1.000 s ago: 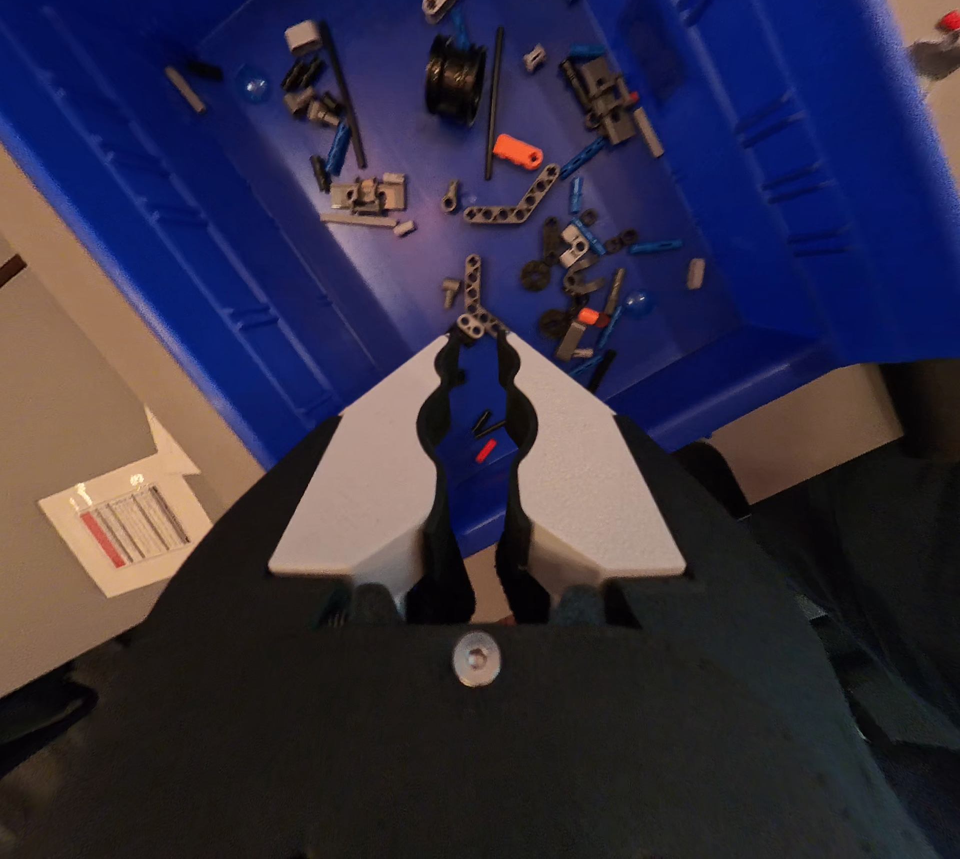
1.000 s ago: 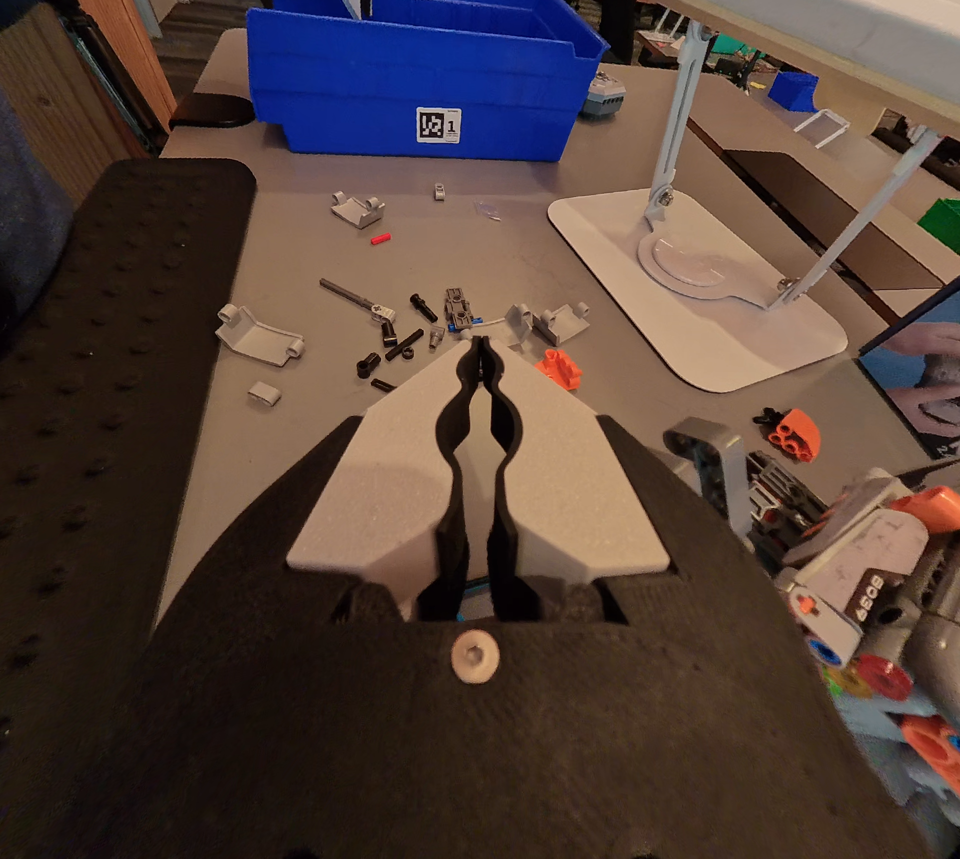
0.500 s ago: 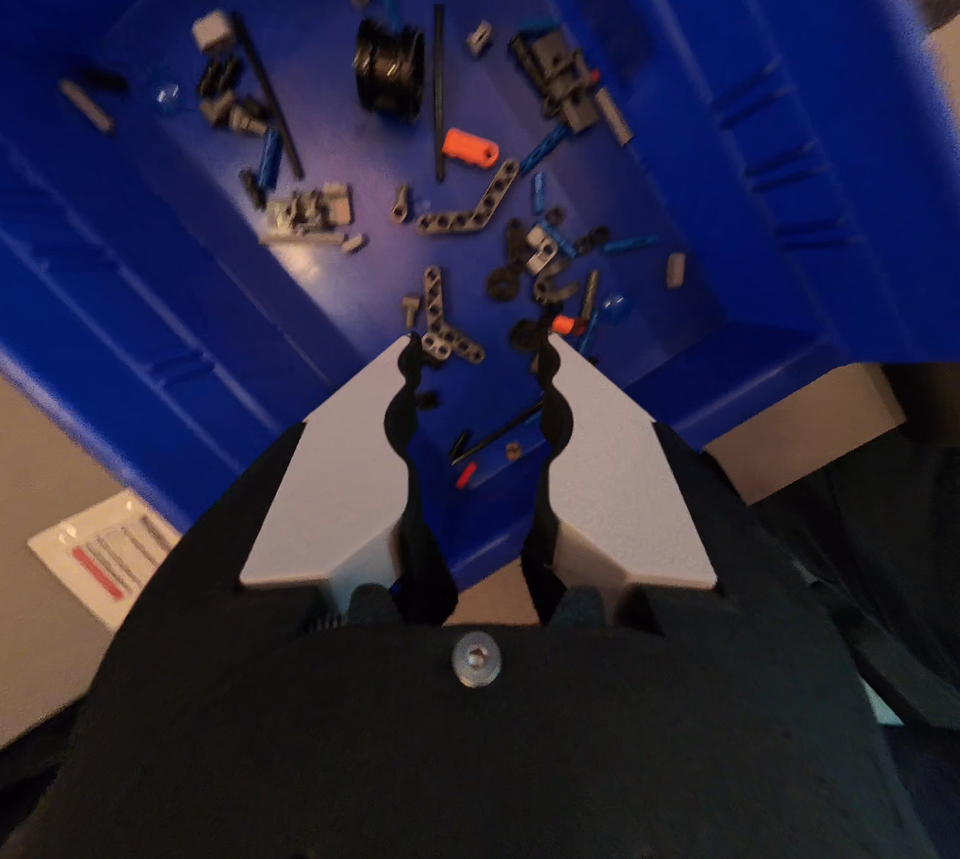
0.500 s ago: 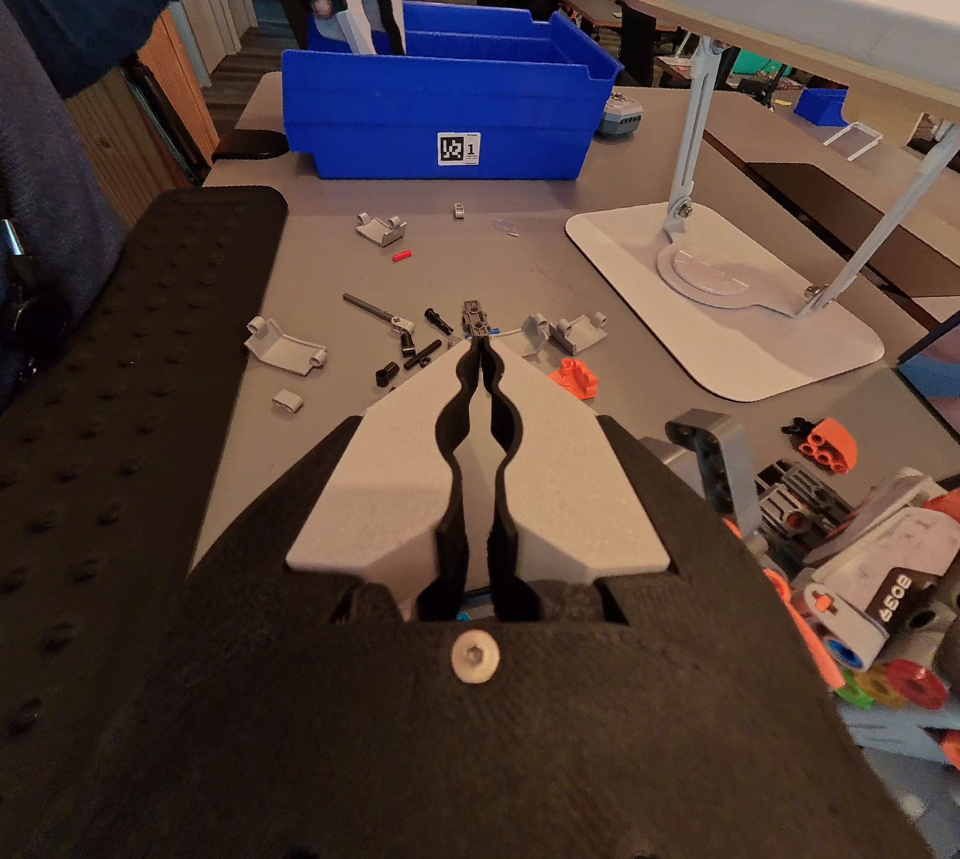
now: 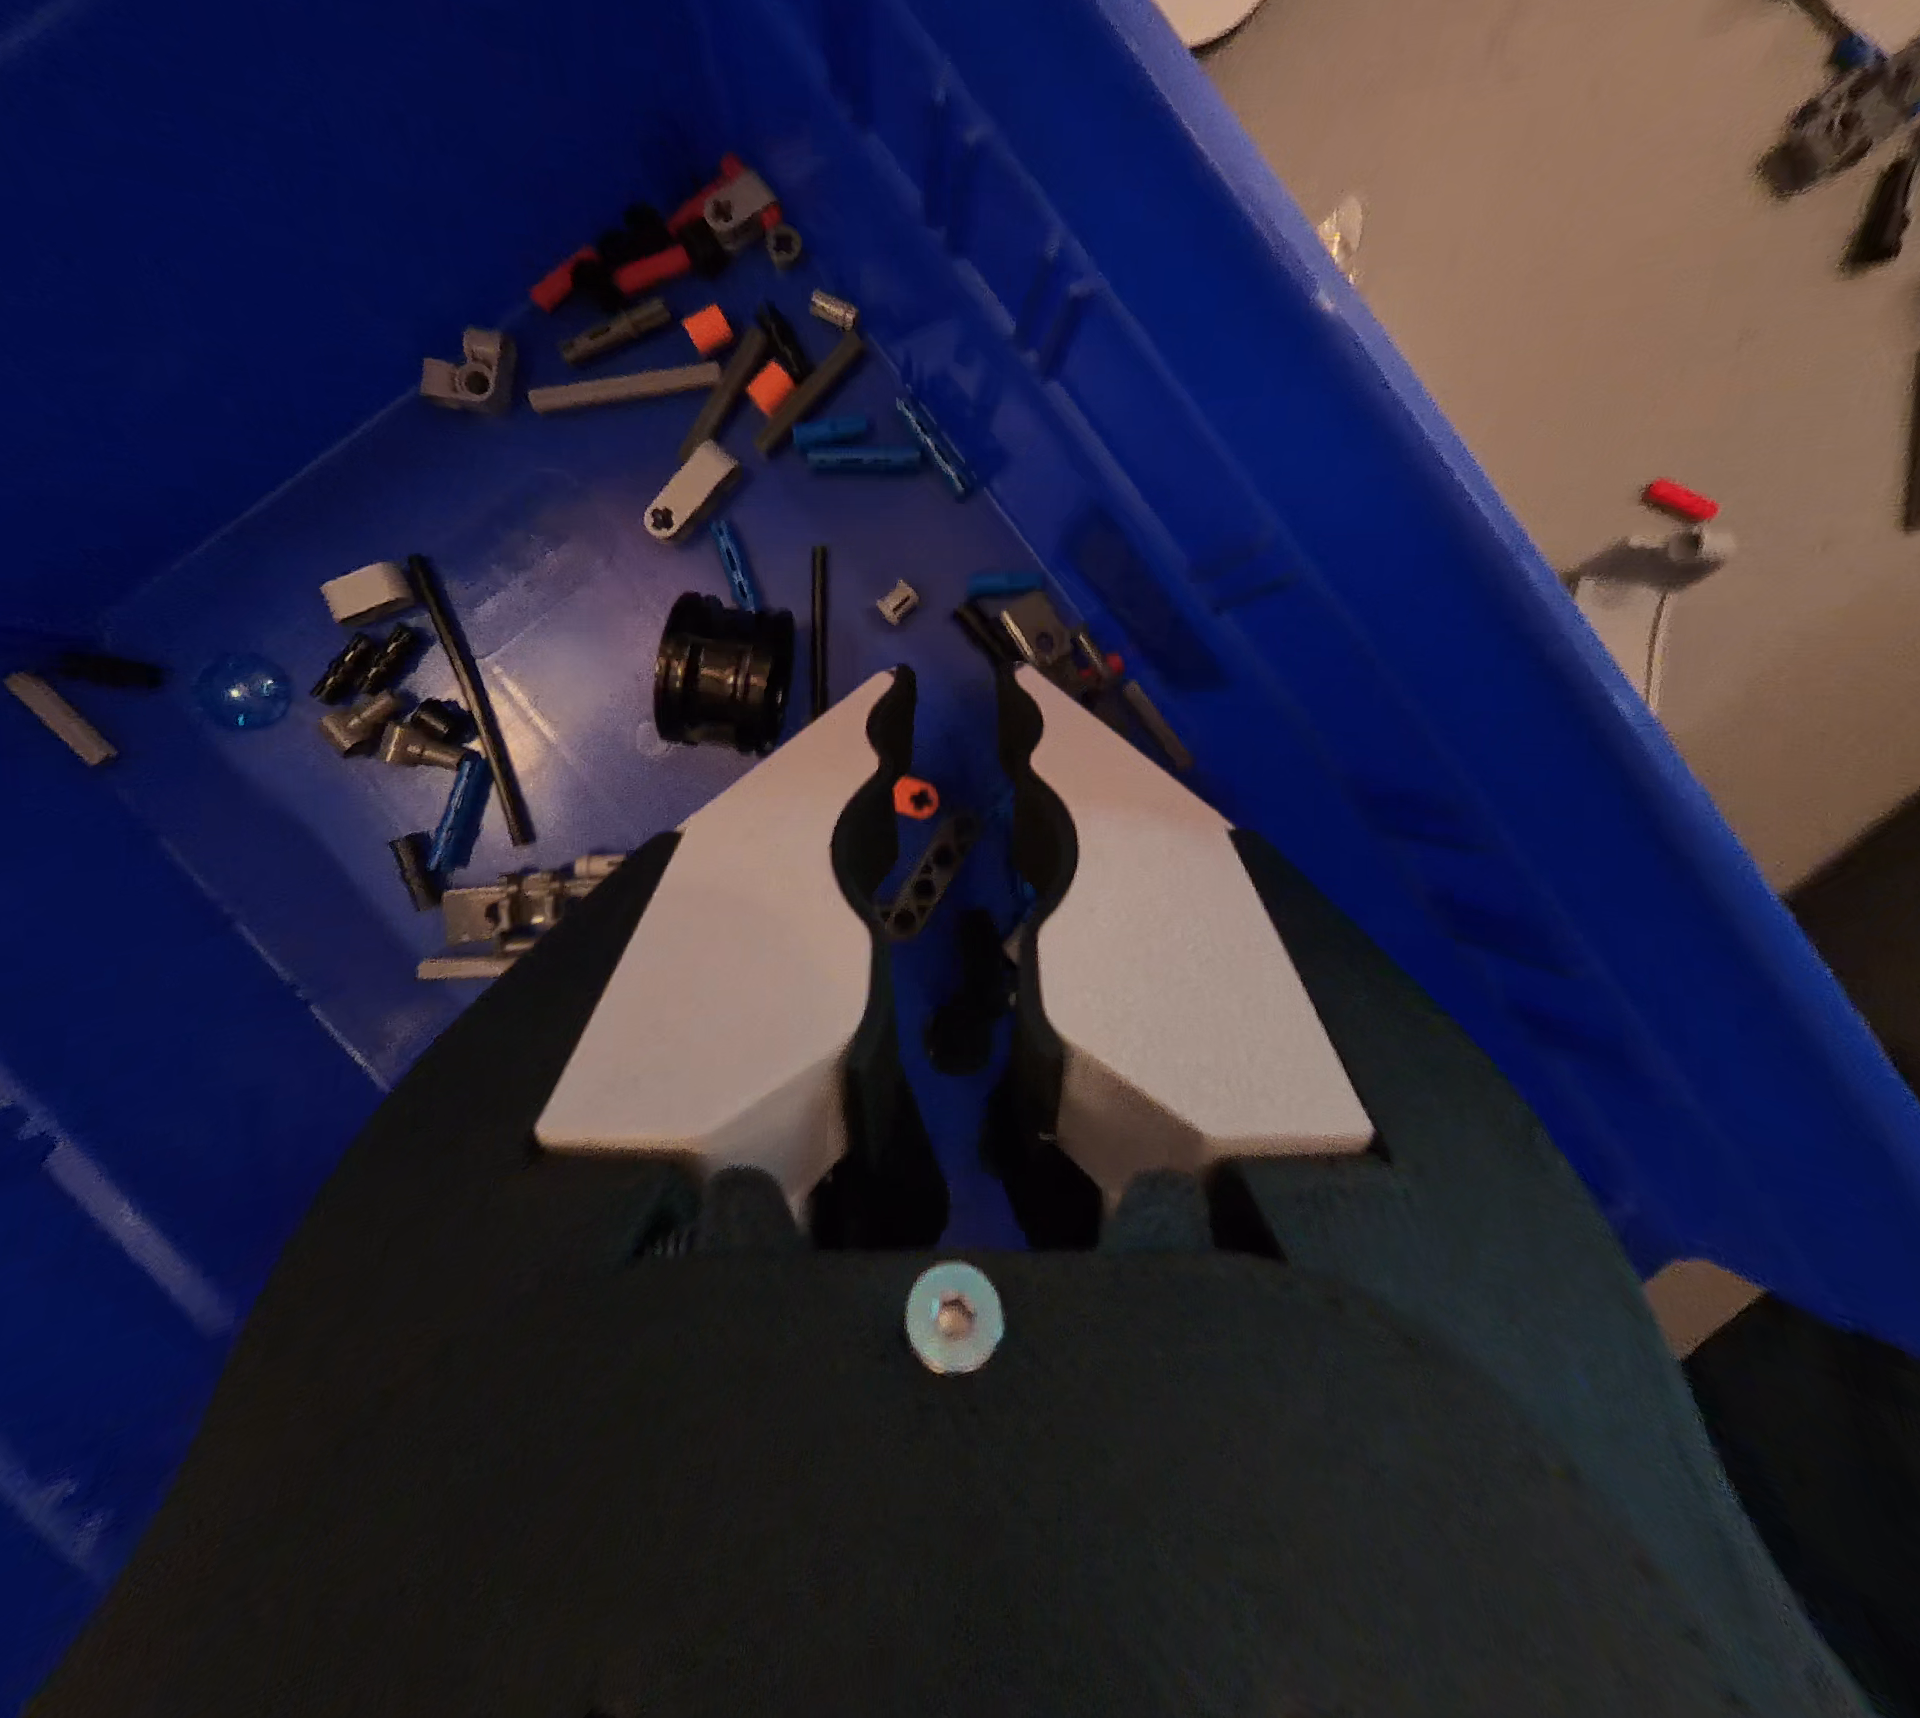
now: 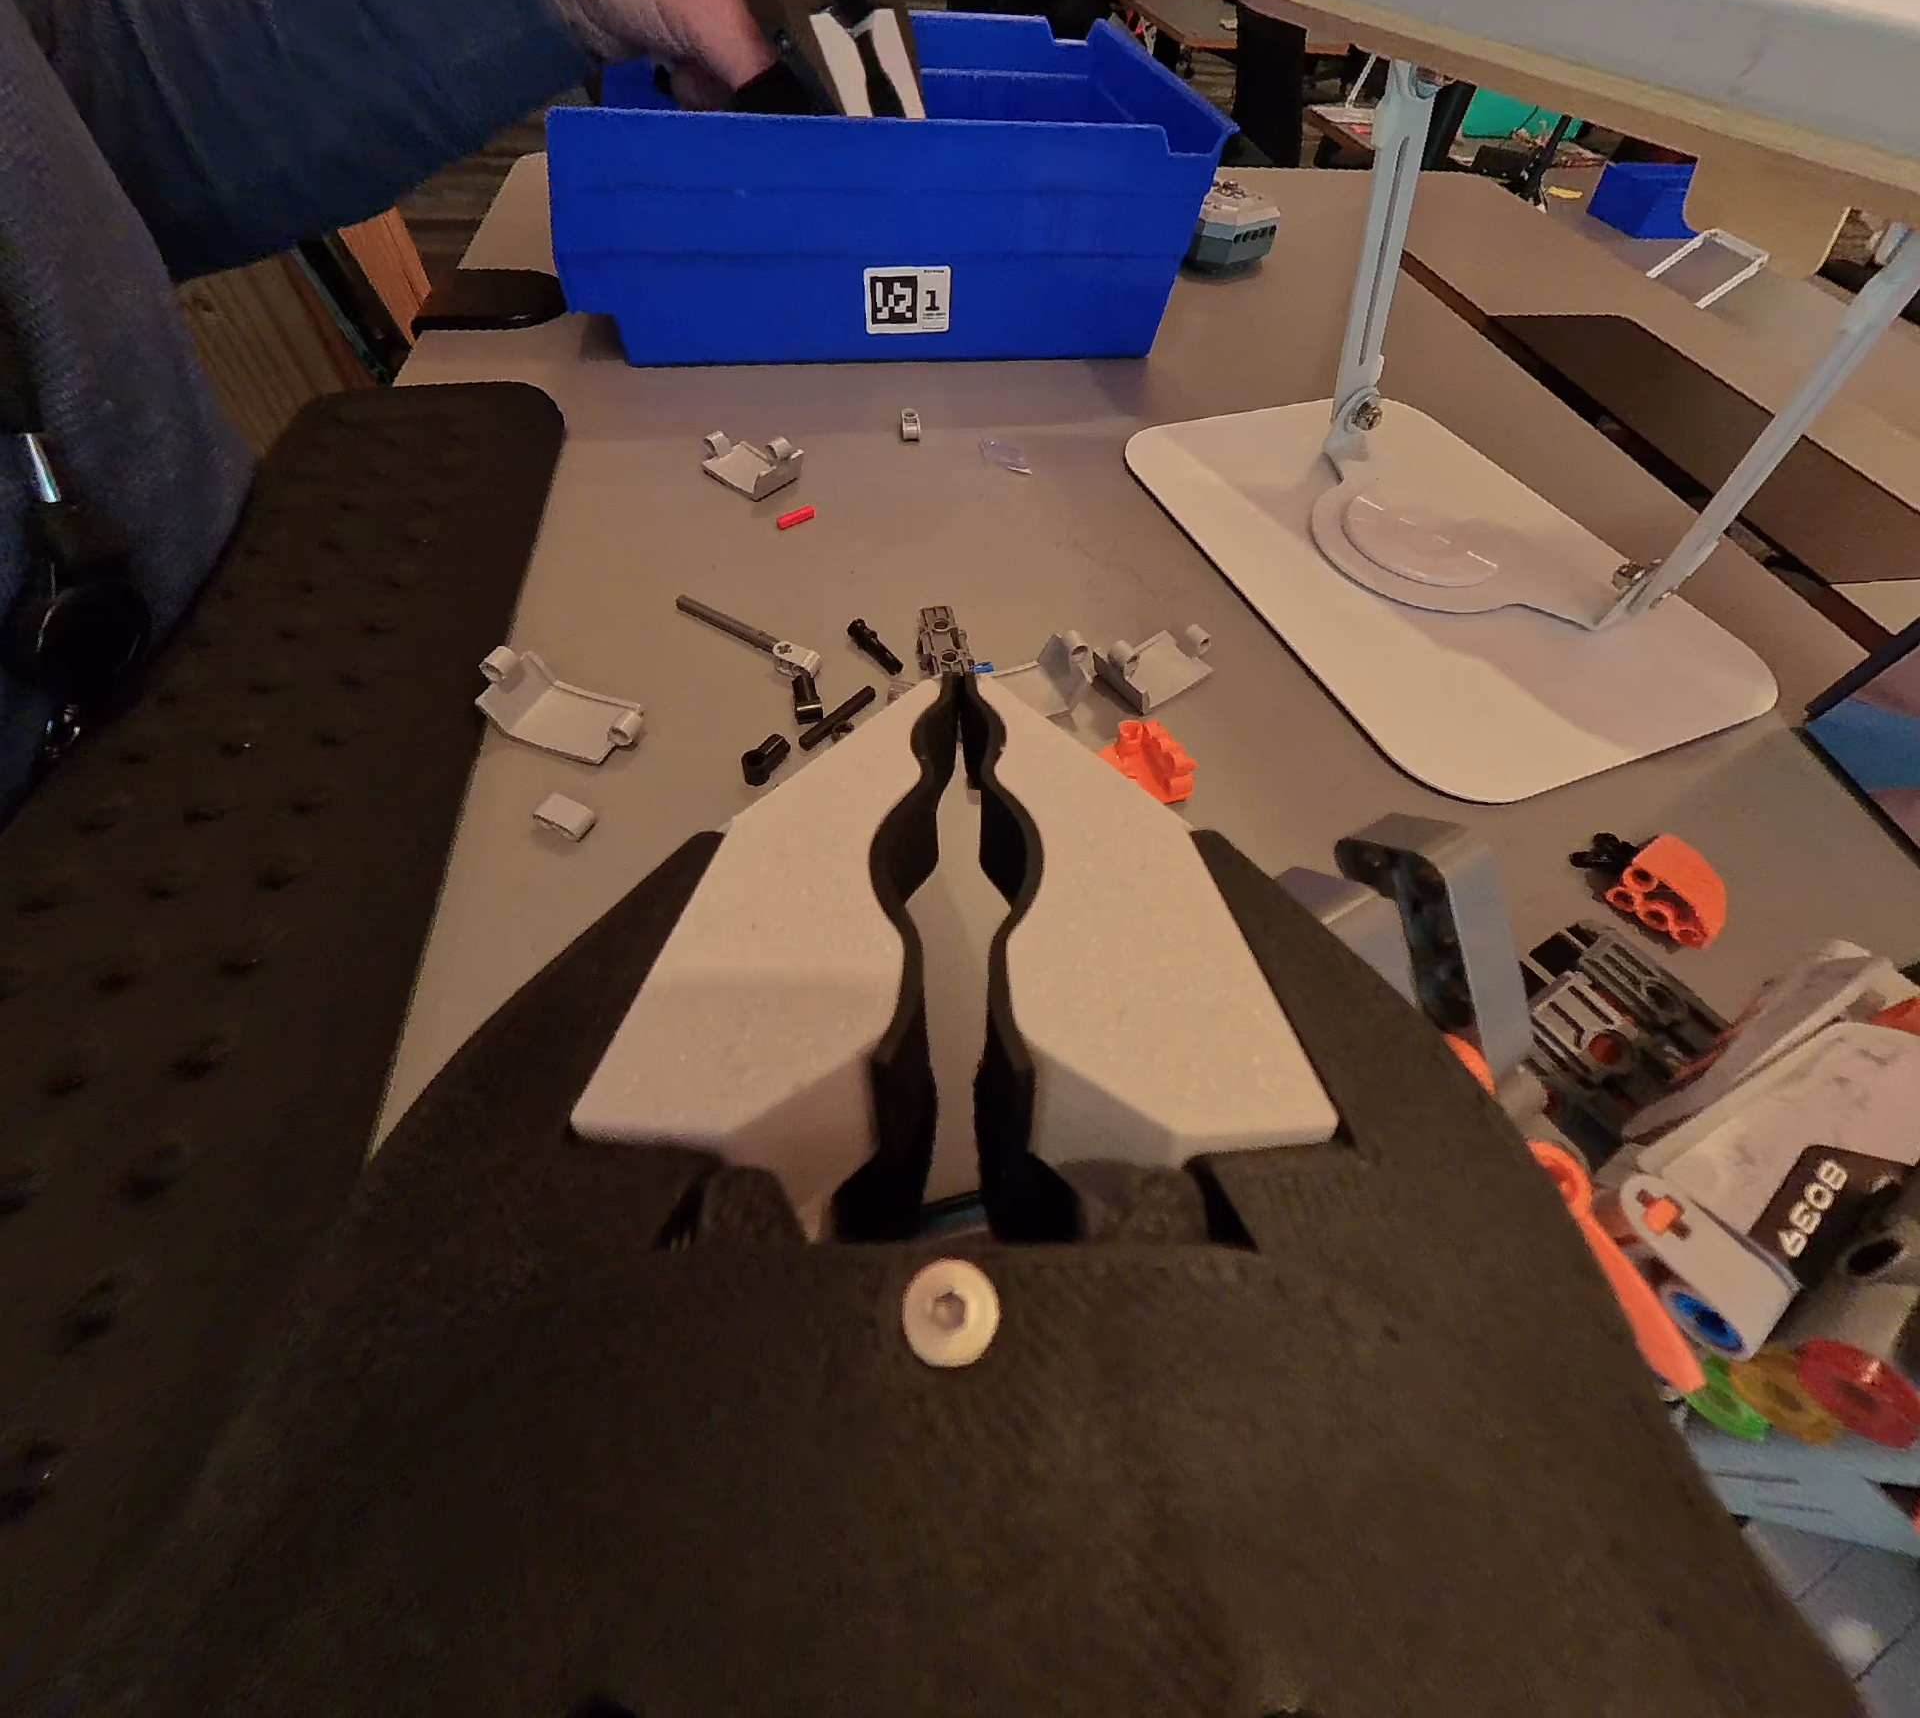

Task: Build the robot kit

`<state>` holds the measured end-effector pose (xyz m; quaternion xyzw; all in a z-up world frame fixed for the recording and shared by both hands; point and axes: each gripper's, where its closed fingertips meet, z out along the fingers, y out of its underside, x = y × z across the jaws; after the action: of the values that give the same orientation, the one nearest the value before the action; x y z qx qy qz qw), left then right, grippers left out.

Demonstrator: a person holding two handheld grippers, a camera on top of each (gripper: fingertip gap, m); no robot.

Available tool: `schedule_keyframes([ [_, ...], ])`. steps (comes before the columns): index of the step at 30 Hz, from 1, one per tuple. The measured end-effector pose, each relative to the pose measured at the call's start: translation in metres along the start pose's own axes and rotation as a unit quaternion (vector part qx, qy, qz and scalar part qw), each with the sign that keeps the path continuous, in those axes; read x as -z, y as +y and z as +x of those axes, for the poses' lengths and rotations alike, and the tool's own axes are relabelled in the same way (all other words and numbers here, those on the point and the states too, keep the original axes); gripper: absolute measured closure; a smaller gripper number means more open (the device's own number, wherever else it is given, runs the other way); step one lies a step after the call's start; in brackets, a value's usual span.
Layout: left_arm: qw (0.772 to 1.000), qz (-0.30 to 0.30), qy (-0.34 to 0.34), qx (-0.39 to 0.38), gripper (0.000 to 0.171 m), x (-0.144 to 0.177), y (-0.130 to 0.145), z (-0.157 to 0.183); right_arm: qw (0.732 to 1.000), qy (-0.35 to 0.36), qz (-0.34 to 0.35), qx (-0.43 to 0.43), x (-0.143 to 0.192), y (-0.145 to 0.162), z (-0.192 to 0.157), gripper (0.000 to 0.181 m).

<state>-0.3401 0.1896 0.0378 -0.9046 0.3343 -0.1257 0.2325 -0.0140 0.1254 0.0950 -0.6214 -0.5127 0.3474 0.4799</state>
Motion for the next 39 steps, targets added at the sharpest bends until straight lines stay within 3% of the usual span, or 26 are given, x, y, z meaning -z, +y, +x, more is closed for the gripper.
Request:
schedule_keyframes([
  [8, 0.999, -0.017, 0.021, 0.026, 0.151, -0.022, 0.000, 0.007, 1.000, 0.004, -0.001, 0.000, 0.003, 0.002, 0.001, 0.181],
  [17, 0.999, -0.018, 0.014, 0.045, 0.166, -0.028, 0.002, 0.005, 1.000, 0.003, 0.004, 0.001, 0.007, 0.001, 0.001, 0.181],
  [29, 0.999, 0.003, 0.002, 0.033, 0.167, -0.025, 0.005, -0.004, 1.000, 0.006, 0.012, 0.010, 0.011, -0.004, -0.001, 0.181],
  [35, 0.998, 0.052, -0.027, 0.038, 0.167, 0.013, -0.008, -0.012, 1.000, 0.010, 0.019, 0.019, 0.014, -0.010, -0.003, 0.181],
  [39, 0.990, 0.139, -0.036, -0.014, 0.167, 0.068, -0.054, 0.012, 0.999, 0.009, 0.019, 0.024, 0.013, -0.011, -0.006, 0.181],
])
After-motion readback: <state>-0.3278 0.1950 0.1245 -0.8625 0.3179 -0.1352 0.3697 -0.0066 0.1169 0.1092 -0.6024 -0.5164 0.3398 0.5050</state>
